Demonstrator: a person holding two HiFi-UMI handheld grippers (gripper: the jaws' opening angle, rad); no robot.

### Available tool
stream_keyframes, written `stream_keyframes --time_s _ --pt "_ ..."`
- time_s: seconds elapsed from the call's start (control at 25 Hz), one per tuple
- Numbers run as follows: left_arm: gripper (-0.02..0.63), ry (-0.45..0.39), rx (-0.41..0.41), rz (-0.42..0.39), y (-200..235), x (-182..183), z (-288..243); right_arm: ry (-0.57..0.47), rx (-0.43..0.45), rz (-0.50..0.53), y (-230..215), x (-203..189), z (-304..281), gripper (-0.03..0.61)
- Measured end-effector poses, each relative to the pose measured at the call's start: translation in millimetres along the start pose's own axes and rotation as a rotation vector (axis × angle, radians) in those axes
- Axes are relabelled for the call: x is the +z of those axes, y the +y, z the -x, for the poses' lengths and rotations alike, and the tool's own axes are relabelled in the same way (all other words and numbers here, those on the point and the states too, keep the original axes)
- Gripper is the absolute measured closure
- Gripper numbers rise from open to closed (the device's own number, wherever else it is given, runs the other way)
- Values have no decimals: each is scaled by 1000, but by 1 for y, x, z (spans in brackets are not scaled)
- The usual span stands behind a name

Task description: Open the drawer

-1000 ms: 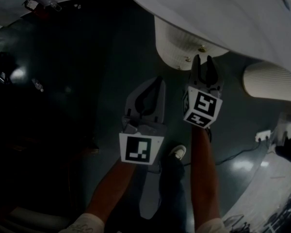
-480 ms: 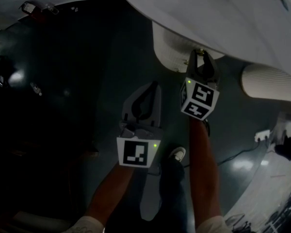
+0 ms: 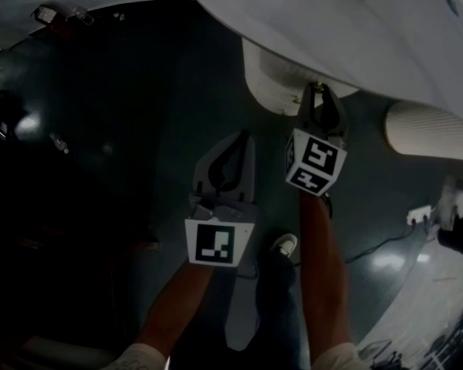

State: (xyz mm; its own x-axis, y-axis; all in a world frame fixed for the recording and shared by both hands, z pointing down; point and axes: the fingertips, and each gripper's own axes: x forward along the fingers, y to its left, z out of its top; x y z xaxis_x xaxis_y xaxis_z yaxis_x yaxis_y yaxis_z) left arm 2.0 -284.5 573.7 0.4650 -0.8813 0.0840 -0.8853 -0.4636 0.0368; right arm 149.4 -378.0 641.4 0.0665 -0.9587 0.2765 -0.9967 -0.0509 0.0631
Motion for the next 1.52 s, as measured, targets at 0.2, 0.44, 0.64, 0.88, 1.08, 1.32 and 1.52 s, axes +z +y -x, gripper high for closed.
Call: stream_keyframes --time_s 0.2,0.44,0.64,0.88,1.08,1.32,1.52 --pt "612 0 10 -10 -1 2 0 -8 -2 3 0 -5 17 471" --pt "612 -9 25 -4 3 6 6 -8 -11 -4 6 -12 43 471" --pt "612 -11 36 0 2 8 15 -8 -19 -5 10 -20 69 471" --pt "612 -19 52 0 5 11 27 -7 -27 -14 19 -29 103 471" --pt "612 -3 67 -4 8 7 38 0 -30 -21 23 -40 131 471" --pt "612 -2 97 3 12 6 49 23 -29 -26 28 -49 160 471" --pt "612 -4 119 9 15 4 59 37 -38 -50 33 -59 181 471"
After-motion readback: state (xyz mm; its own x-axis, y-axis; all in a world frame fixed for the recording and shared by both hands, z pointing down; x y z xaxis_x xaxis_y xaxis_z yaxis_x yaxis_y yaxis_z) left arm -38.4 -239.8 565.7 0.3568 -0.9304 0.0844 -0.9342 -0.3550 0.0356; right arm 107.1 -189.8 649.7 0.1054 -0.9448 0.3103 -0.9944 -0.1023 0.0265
